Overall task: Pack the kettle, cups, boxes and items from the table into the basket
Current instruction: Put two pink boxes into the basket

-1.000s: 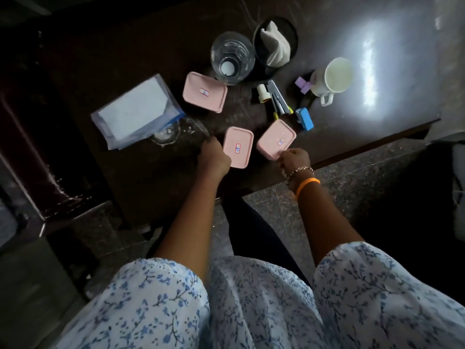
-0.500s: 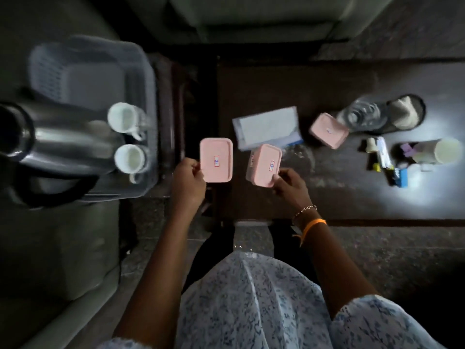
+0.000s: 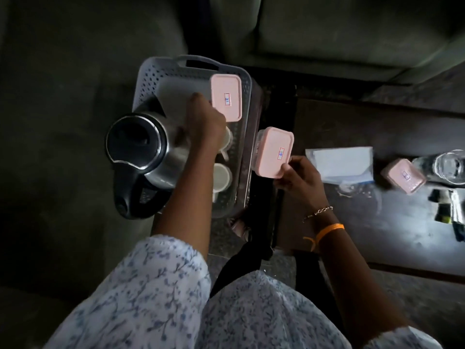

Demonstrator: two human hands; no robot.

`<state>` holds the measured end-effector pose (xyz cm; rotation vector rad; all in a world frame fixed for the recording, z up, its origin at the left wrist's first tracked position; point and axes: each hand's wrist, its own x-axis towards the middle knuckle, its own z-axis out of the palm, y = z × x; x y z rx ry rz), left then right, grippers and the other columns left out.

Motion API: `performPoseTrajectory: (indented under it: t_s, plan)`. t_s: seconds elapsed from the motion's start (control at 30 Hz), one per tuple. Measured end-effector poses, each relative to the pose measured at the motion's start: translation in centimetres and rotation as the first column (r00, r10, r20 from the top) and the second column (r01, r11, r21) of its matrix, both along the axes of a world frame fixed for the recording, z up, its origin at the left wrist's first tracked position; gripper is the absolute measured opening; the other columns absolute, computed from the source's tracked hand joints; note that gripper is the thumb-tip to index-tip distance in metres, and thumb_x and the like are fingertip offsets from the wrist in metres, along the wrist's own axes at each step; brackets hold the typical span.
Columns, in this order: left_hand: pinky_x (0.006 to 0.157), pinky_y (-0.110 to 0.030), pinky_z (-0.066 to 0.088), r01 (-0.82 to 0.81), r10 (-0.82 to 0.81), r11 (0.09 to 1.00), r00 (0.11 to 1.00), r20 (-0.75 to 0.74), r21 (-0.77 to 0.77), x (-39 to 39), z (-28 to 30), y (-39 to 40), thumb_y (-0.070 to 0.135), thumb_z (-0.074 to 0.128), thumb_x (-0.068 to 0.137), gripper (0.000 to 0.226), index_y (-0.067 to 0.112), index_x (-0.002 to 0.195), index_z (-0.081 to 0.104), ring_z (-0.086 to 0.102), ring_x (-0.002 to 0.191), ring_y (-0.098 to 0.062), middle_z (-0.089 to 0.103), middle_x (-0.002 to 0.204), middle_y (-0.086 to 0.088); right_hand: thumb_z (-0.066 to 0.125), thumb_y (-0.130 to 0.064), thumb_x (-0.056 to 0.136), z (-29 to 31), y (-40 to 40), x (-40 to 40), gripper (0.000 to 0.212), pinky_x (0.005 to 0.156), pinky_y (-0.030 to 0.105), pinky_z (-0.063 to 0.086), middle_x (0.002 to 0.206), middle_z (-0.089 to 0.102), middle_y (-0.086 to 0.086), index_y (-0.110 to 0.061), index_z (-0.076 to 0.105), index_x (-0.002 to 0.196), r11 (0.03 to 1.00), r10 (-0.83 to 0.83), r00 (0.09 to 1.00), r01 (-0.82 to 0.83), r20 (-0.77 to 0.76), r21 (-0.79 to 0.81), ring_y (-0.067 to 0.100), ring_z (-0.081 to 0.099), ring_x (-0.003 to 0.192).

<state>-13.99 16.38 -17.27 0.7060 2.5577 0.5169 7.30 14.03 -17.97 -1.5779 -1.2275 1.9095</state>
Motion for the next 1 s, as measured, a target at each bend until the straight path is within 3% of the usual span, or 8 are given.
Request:
performPoseTrajectory:
  t_s: [0.17,0.37,0.47,0.57,0.67,0.77,0.9,1.0]
  plan:
    - [0.093,-0.037,0.046,-0.019,0.037,0.988,0.993,0.115,-0.153,-1.3,-2.5,2.1,0.005,0.052,0.085,0.032,0.002,0.116,0.058,0.055,0.119,-0.033,0.059,0.127,-0.017,0.045,-0.001,0.093,0.0,0.8,-1.3,0.009,0.052,0.014,0.054,0.080,0.059,0.001,-0.005,0.047,0.100,0.997,-0.053,0.996,0.048,0.075,0.060,0.000,0.063,0.049]
    - [0.098,-0.038,0.045,0.024,-0.003,0.975,0.996,0.093,-0.220,-2.5,-3.9,2.0,0.006,0.045,0.088,0.032,0.009,0.115,0.061,0.055,0.119,-0.031,0.060,0.126,-0.015,0.049,-0.004,0.091,0.3,4.0,-5.1,0.006,0.050,0.017,0.054,0.078,0.061,0.008,-0.007,0.048,0.096,0.989,-0.034,0.985,0.009,0.171,0.145,0.005,0.061,0.048]
    - [0.099,-0.036,0.044,-0.010,0.034,0.987,0.988,0.151,-0.159,-2.7,-4.0,2.1,0.008,0.045,0.088,0.033,0.011,0.117,0.061,0.055,0.119,-0.029,0.060,0.127,-0.013,0.054,-0.006,0.089,-0.2,5.7,-7.7,0.008,0.060,0.037,0.057,0.089,0.064,0.023,-0.005,0.054,0.097,0.983,0.000,0.970,-0.044,0.242,0.178,0.025,0.063,0.060]
    - [0.092,-0.032,0.043,-0.058,0.074,0.996,0.963,0.260,-0.068,-3.1,-3.8,2.6,0.017,0.041,0.092,0.033,0.004,0.115,0.062,0.055,0.117,-0.030,0.060,0.126,-0.019,0.056,-0.006,0.085,-1.0,7.1,-10.3,0.018,0.078,0.054,0.055,0.098,0.067,0.027,0.003,0.059,0.099,0.968,0.043,0.937,-0.124,0.347,0.217,0.040,0.067,0.081]
    - [0.092,-0.034,0.043,-0.120,0.118,0.993,0.917,0.382,-0.018,-3.4,-3.8,2.5,0.023,0.037,0.095,0.039,-0.001,0.116,0.060,0.056,0.116,-0.031,0.060,0.126,-0.021,0.057,-0.009,0.083,-1.8,7.7,-12.2,0.023,0.090,0.046,0.051,0.105,0.068,0.025,0.003,0.062,0.102,0.952,0.091,0.904,-0.202,0.417,0.230,0.040,0.065,0.096]
    - [0.097,-0.038,0.045,-0.154,0.126,0.988,0.883,0.452,0.024,-3.1,-3.7,2.3,0.023,0.037,0.096,0.040,-0.002,0.118,0.058,0.055,0.117,-0.031,0.059,0.127,-0.021,0.054,-0.008,0.082,-2.1,7.7,-13.0,0.026,0.093,0.039,0.052,0.105,0.069,0.024,-0.004,0.067,0.103,0.951,0.127,0.870,-0.243,0.476,0.191,0.035,0.065,0.100]
    - [0.095,-0.035,0.044,-0.148,0.101,0.986,0.897,0.431,0.077,-2.3,-3.3,1.7,0.015,0.039,0.095,0.035,-0.001,0.119,0.058,0.056,0.116,-0.029,0.060,0.126,-0.020,0.051,-0.008,0.081,-1.7,7.5,-12.3,0.029,0.092,0.041,0.053,0.101,0.071,0.026,-0.008,0.070,0.102,0.938,0.188,0.860,-0.300,0.474,0.174,0.035,0.066,0.099]
    - [0.097,-0.026,0.041,-0.120,0.063,0.981,0.940,0.335,0.153,-0.4,-1.8,0.6,0.010,0.039,0.093,0.036,0.004,0.126,0.054,0.054,0.120,-0.026,0.058,0.131,-0.016,0.050,-0.004,0.081,-1.5,6.6,-9.9,0.026,0.091,0.051,0.051,0.098,0.070,0.029,-0.001,0.070,0.097,0.941,0.178,0.891,-0.278,0.417,0.192,0.041,0.065,0.099]
